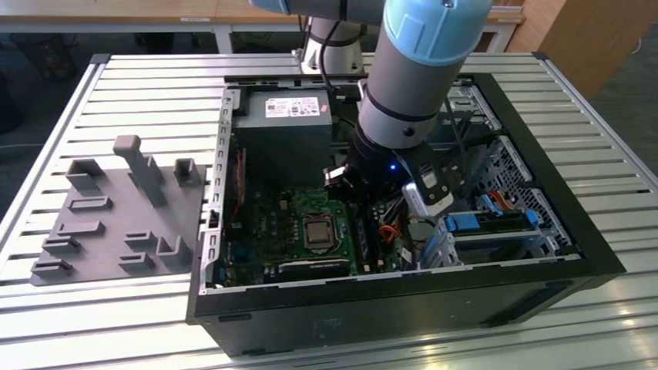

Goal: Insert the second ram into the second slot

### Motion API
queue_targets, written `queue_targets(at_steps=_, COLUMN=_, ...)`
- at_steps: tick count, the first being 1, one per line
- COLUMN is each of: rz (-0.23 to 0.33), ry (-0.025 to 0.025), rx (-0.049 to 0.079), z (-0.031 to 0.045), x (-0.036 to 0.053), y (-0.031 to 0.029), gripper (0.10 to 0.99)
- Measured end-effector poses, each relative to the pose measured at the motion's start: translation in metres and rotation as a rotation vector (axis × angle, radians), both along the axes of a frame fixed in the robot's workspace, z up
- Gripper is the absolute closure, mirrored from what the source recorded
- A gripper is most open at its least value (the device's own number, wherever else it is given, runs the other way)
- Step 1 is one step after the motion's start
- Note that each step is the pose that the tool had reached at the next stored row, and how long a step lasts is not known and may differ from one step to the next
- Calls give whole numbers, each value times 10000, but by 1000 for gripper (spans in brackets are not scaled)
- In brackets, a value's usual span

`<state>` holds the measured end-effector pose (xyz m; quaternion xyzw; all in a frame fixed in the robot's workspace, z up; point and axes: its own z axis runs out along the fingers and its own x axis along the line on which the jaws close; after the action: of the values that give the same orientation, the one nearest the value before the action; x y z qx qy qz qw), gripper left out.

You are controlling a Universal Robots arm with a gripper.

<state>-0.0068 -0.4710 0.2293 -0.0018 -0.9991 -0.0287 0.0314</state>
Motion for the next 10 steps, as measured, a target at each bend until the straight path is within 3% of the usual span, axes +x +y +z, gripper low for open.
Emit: queue_targets(at_steps=10, rz=0, ry=1, rx=-2, z=-31, x=13, y=-8, gripper=957)
